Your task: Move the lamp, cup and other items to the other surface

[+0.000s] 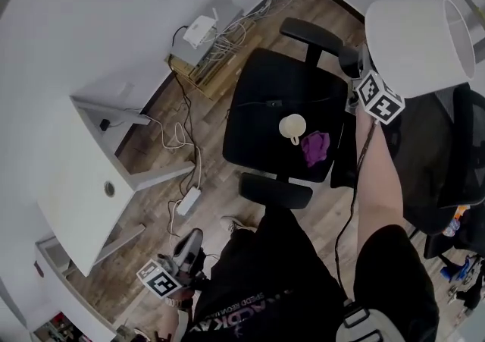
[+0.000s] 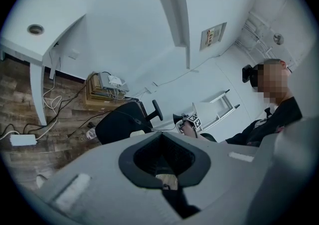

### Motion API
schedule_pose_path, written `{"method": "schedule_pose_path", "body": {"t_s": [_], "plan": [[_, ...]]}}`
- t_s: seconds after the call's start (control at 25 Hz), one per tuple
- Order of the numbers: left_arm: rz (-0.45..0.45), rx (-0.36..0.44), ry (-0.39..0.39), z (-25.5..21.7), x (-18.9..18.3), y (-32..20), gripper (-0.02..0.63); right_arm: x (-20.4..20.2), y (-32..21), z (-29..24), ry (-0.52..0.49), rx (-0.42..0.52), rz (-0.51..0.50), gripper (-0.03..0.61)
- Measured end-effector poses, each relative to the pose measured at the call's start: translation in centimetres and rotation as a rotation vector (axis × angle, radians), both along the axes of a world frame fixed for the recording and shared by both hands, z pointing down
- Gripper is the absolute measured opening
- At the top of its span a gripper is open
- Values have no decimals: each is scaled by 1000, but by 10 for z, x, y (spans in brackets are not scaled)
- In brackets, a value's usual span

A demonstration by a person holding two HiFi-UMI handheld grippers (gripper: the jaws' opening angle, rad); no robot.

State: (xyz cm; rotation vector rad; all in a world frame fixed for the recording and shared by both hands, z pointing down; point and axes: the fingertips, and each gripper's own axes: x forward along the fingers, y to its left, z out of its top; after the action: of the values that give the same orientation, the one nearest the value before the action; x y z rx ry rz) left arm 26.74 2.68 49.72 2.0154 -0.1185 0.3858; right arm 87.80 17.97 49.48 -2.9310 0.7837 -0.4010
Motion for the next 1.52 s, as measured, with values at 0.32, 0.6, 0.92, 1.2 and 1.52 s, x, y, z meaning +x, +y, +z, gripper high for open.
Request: {"method": "schedule_pose_path", "body": {"t_s": [0.32, 0.6, 0.92, 1.2, 1.52], "plan": [[106, -26, -124, 23, 17, 13, -3, 4, 48, 78, -76, 27, 112, 153], [206, -84, -251, 60, 19, 43, -3, -9, 85, 173, -177, 30, 192, 153], [282, -110, -348, 93, 6, 60, -3, -33, 116, 250, -240, 3, 236, 153], [301, -155, -403, 115, 1, 66, -3, -40, 109, 289, -251, -66, 203, 154], [299, -173, -427, 128, -3, 64, -3, -48, 89, 321, -268, -93, 177, 155]]}}
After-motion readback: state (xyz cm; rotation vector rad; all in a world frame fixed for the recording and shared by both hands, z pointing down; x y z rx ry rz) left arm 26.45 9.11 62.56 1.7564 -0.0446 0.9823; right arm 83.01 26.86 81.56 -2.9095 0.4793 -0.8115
